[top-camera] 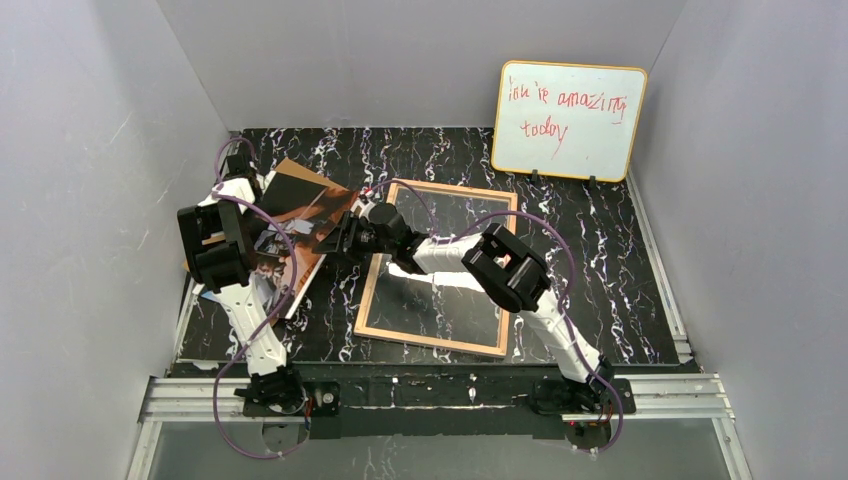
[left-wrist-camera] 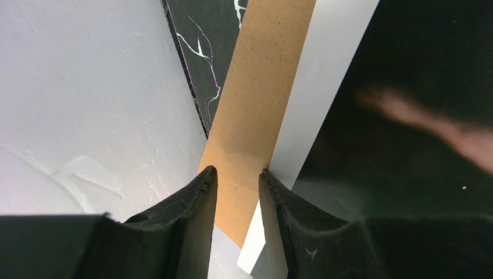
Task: Put the photo into the frame
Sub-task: Pick up the photo at the center of the board.
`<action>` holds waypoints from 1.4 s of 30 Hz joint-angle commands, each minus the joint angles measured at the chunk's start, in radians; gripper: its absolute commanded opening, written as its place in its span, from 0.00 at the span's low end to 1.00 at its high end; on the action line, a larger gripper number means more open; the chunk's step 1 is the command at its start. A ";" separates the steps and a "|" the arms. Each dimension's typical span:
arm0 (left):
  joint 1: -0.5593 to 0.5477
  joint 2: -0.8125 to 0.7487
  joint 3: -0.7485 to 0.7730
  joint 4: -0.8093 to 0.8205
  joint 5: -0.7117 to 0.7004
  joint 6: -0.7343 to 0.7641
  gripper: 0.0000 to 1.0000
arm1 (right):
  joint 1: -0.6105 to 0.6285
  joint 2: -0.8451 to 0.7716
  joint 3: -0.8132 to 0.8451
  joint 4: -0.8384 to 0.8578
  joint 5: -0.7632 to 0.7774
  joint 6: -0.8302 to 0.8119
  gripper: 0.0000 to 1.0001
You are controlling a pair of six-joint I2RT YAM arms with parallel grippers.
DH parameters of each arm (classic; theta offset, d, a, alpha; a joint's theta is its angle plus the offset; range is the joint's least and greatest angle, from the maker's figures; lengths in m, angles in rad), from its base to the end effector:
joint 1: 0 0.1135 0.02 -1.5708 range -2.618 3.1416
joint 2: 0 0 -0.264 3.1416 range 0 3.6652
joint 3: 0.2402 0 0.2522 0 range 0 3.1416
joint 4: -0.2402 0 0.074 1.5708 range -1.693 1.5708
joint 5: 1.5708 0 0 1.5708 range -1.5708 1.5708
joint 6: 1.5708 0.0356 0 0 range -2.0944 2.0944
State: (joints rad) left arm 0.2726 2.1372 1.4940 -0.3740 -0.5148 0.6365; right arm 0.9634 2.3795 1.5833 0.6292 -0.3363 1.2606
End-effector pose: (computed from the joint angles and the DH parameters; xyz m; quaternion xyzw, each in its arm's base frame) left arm 0.4276 0.1377 0.1481 0.0999 0.9275 0.3360 0.1299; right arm 0.2936 0.4430 0.1448 0.0046 0.7605 0.6273 0.1673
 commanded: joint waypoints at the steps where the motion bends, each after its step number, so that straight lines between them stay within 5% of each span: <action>1: 0.036 0.100 -0.079 -0.194 0.137 -0.031 0.33 | 0.017 0.042 0.087 -0.057 0.030 -0.036 0.59; 7: 0.037 0.098 -0.077 -0.199 0.140 -0.026 0.32 | 0.018 0.053 0.133 -0.134 0.113 -0.071 0.55; 16: 0.041 0.078 -0.048 -0.242 0.164 -0.032 0.34 | 0.016 0.056 0.165 -0.165 0.152 -0.133 0.13; 19: 0.049 0.048 -0.004 -0.303 0.219 -0.046 0.44 | 0.011 0.033 0.153 -0.167 0.161 -0.155 0.02; 23: 0.050 -0.003 0.053 -0.387 0.274 -0.066 0.55 | -0.005 -0.022 0.109 -0.176 0.159 -0.204 0.01; 28: 0.051 -0.068 0.135 -0.468 0.336 -0.103 0.93 | -0.062 -0.249 -0.031 -0.214 0.124 -0.347 0.01; 35: 0.050 -0.107 0.188 -0.531 0.426 -0.147 0.98 | -0.167 -0.658 0.036 -0.838 0.210 -0.786 0.01; 42: 0.050 -0.146 0.101 -0.492 0.454 -0.153 0.98 | -0.185 -0.806 0.447 -1.493 0.551 -1.050 0.01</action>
State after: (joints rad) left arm 0.3233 2.0727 1.6466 -0.8413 -0.1116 0.4965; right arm 0.7593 1.6157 1.8359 -0.4019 0.0071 0.4278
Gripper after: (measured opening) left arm 0.981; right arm 0.032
